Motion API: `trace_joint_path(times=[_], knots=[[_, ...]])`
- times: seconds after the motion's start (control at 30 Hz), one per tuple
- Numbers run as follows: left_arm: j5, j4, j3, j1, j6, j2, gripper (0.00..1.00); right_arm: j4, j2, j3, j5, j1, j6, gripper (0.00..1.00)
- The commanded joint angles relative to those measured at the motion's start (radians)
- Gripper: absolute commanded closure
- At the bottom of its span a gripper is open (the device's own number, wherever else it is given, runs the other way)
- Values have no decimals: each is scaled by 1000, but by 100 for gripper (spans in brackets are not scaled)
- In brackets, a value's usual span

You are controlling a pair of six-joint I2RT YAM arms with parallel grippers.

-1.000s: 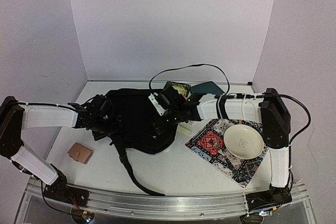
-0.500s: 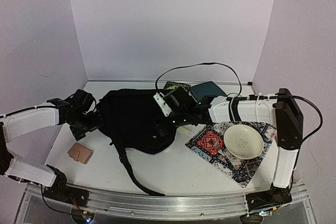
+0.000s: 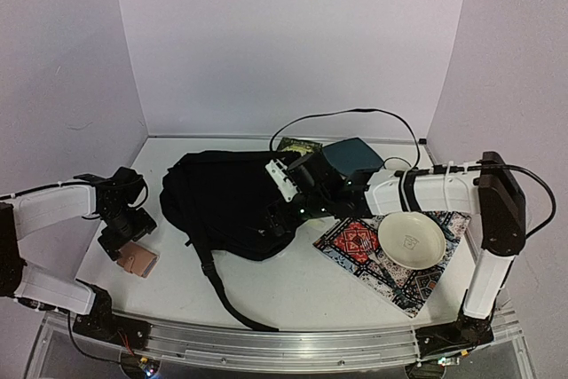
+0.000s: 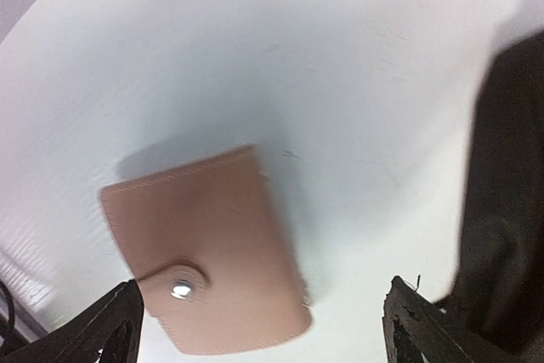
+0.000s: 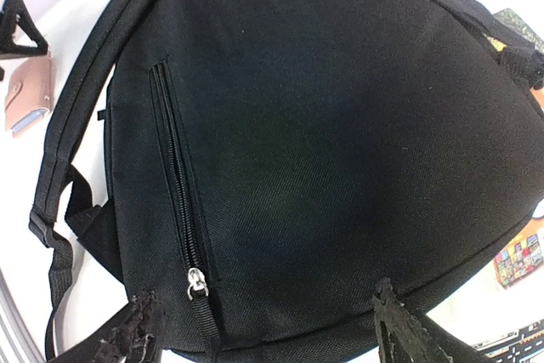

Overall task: Pack the student bag
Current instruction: Pick up the card case from the center of the board.

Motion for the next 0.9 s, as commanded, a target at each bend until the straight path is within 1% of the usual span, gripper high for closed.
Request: trace_joint_path(times=[0.0,0.07,0.2,0.3,0.47,0.7,0.77,0.87], knots=[[7,-38,-1,48,-42,31,0,42,-71,-35,5,5,-20,15],[35,-34,-6,67,-44,56,1,50,-78,-47,1,5,-23,15],[34,-30,-4,78,-56,96,1,63,-82,-61,-6,5,-31,15],[56,-13,-30,91,-71,106,0,72,-82,-68,-7,4,-35,15],[85,29,-54,95,-104,123,1,86,-82,-81,-13,4,-35,15],[106,72,-70,96,-113,177,1,99,-90,-91,-14,5,-37,15],[119,84,-80,96,-113,190,2,100,-88,-90,-15,4,-36,15],[135,86,-86,97,-111,185,9,100,-90,-90,-16,5,-35,15]])
